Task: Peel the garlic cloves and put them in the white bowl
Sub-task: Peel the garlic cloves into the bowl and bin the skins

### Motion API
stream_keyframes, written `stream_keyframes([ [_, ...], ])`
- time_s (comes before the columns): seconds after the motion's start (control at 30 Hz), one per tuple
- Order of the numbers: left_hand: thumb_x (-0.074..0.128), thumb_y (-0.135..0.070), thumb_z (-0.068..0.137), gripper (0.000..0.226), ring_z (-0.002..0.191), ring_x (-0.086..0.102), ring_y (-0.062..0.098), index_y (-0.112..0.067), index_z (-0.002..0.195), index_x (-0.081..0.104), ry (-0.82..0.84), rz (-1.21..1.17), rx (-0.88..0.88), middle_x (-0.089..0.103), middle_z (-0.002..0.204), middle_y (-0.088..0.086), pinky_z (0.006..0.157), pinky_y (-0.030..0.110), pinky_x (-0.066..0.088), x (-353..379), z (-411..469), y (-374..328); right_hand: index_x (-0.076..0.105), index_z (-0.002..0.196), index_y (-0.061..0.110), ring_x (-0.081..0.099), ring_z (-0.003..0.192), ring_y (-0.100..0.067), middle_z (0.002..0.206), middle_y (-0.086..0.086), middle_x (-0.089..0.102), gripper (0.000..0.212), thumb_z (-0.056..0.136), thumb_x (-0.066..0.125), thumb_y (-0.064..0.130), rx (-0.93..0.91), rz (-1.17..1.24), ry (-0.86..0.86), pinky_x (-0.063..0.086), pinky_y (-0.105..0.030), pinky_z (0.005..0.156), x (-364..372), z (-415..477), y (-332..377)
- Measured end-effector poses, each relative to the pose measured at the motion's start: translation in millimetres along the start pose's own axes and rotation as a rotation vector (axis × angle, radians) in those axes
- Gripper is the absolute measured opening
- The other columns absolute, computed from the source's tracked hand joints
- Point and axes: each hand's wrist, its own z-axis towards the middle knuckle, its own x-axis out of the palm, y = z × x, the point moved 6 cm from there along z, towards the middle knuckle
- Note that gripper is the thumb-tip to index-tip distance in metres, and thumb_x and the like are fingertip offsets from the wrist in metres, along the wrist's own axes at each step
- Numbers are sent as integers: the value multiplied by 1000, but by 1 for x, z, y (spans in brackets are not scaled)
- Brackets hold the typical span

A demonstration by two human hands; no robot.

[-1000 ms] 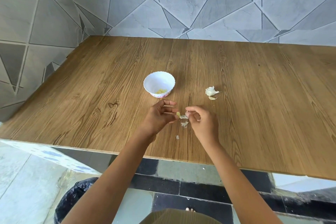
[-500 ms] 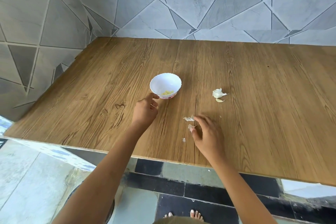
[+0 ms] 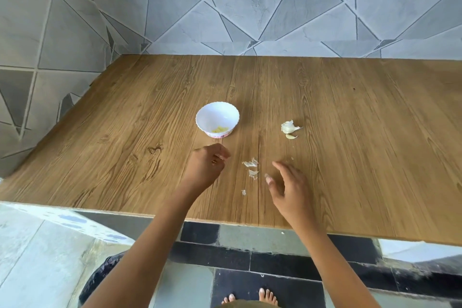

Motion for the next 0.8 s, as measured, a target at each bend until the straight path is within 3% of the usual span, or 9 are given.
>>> stream_keyframes([
  [0.07, 52, 13, 79, 32, 83, 65, 9, -4, 96, 72, 75, 77, 48, 73, 96, 5, 71, 0, 42, 20, 1, -12, 60, 122, 5, 57, 117, -28, 124, -10, 62, 38, 89, 64, 23, 20, -38, -1, 47, -47, 98, -4, -4, -6],
  [0.23, 47, 14, 79, 44, 96, 63, 25, -6, 113, 67, 221, 257, 135, 66, 110, 11, 81, 34, 52, 58, 15, -41, 56, 128, 8, 51, 125, -27, 134, -9, 56, 42, 91, 60, 29, 69, -86, 28, 46, -48, 100, -9, -8, -22],
  [0.33, 49, 13, 79, 47, 100, 60, 26, -7, 119, 64, 278, 359, 181, 61, 114, 11, 83, 35, 51, 65, 17, -48, 55, 129, 8, 50, 126, -26, 135, -8, 55, 43, 91, 60, 28, 91, -61, 27, 44, -47, 102, -9, -8, -23],
  [0.53, 53, 4, 84, 36, 101, 62, 20, -9, 114, 67, 398, 297, 278, 63, 115, 7, 88, 27, 50, 68, -2, -55, 57, 127, 8, 52, 124, -24, 132, -7, 57, 40, 91, 60, 23, 96, 5, -6, 45, -45, 101, -14, -7, -21],
  [0.67, 61, -11, 88, 22, 92, 64, 19, -15, 107, 71, 366, 380, 322, 66, 107, 2, 80, 36, 54, 72, -6, -57, 57, 127, 8, 53, 122, -18, 130, -5, 58, 36, 92, 59, 18, 125, 158, -38, 42, -30, 101, -20, -3, -19],
  [0.8, 59, -5, 87, 16, 78, 66, 26, -8, 94, 74, 347, 369, 291, 67, 93, 9, 71, 38, 54, 74, -7, -57, 58, 124, 14, 55, 112, -2, 121, 9, 59, 31, 93, 56, 16, 237, 429, -48, 39, -12, 96, -26, 2, -13],
])
